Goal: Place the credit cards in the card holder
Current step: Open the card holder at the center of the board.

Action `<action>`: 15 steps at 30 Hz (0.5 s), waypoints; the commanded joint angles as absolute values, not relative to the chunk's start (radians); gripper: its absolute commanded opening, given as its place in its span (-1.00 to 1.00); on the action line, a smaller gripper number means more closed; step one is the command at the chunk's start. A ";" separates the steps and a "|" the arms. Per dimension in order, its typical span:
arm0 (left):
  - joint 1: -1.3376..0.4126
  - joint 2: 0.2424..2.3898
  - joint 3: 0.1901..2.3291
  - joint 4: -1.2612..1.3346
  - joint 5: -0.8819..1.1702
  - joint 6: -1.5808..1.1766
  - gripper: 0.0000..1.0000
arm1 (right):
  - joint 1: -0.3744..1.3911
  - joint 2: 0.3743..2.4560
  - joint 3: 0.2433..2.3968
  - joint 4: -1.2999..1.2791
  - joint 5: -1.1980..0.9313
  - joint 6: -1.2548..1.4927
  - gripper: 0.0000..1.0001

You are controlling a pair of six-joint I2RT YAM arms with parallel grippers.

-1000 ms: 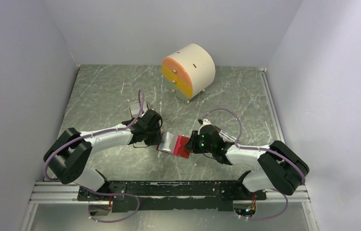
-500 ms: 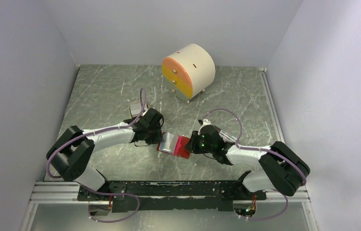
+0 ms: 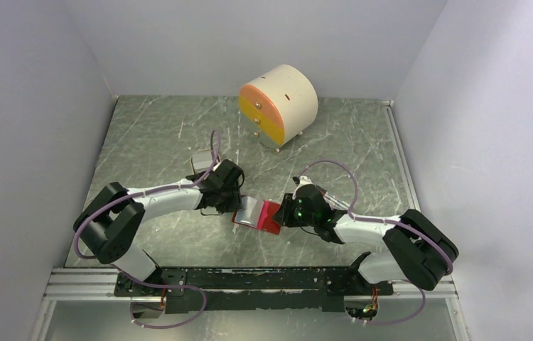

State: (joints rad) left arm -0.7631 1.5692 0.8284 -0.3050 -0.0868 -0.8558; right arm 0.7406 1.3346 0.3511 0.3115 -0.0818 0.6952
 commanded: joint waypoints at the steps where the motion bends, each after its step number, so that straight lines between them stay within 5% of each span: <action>1: -0.772 1.575 0.863 -0.331 -0.123 -0.848 -0.19 | 0.742 1.324 0.346 0.248 -0.080 0.671 -0.47; 15: -0.784 1.604 0.887 -0.347 -0.117 -0.845 -0.19 | 0.742 1.335 0.377 0.238 -0.083 0.661 -0.47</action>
State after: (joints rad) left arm -0.7753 1.6047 0.8574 -0.3271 -0.1040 -0.8509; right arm 0.7406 1.3300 0.3630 0.2810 -0.0860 0.6823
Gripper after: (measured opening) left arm 0.405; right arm 0.263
